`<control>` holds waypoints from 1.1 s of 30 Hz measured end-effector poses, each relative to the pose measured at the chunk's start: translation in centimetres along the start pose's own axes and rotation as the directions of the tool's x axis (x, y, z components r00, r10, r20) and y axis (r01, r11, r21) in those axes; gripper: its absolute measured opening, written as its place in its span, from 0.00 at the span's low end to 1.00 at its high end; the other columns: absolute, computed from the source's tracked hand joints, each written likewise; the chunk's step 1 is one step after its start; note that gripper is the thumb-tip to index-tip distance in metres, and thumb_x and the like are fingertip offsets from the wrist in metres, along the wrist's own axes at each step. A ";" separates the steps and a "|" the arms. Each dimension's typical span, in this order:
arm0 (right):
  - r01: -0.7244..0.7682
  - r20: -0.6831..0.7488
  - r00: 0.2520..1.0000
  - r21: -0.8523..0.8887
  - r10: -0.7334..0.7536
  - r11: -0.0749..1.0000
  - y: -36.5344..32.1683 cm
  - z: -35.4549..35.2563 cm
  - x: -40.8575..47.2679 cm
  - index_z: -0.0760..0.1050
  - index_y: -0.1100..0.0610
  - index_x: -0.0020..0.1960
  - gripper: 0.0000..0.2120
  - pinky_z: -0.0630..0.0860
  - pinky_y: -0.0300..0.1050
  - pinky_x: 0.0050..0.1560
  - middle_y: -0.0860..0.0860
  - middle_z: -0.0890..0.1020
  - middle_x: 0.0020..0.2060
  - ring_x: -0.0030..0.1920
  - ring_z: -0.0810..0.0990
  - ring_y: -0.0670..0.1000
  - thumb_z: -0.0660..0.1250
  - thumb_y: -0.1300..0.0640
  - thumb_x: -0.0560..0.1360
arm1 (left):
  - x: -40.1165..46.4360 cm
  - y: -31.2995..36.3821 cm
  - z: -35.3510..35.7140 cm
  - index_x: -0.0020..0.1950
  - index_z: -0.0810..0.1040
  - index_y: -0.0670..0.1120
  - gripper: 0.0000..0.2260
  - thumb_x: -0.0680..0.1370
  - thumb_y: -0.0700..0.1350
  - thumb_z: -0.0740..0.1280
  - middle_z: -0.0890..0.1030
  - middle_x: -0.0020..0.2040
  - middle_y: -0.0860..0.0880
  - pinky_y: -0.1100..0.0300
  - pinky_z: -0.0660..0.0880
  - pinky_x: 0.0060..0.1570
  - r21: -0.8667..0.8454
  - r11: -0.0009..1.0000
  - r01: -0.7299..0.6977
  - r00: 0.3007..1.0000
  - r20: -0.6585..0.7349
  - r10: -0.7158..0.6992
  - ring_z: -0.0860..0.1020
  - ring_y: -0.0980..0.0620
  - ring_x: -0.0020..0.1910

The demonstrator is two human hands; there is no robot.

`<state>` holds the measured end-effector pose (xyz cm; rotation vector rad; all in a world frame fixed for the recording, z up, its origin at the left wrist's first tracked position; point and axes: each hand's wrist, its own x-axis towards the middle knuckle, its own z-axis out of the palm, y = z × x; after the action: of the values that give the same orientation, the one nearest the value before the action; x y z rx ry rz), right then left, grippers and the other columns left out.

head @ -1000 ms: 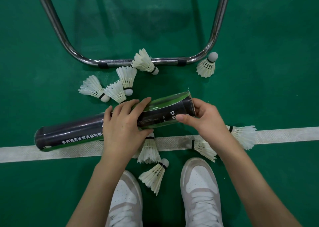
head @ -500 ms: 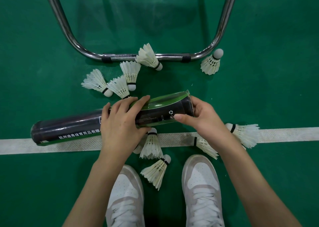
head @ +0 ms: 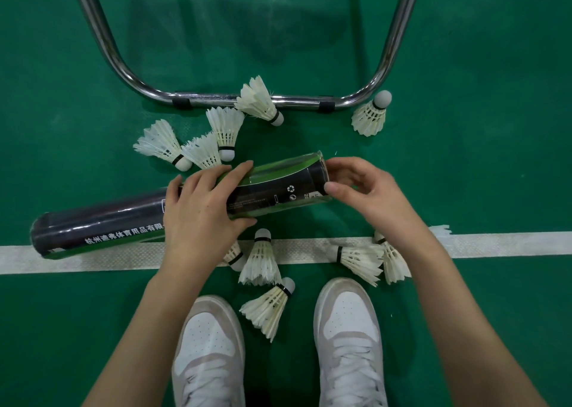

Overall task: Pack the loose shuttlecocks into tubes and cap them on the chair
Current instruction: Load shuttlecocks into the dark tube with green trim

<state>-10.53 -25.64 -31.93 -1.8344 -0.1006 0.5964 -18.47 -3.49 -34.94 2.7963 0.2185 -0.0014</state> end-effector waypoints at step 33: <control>-0.046 -0.365 0.924 -0.393 -0.110 0.918 3.3 -4.5 11.0 0.74 0.55 0.55 0.13 0.62 0.28 0.53 0.54 0.69 0.61 0.59 0.67 0.51 0.68 0.64 0.72 | 0.2 -0.4 0.2 0.71 0.68 0.55 0.39 0.62 0.51 0.79 0.76 0.63 0.46 0.38 0.62 0.65 0.011 1.000 0.018 1.000 0.024 -0.019 0.73 0.41 0.62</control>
<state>0.31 -26.77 -37.77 -2.3082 0.0118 0.1879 -18.36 -3.13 -35.22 2.8037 0.2392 -0.0403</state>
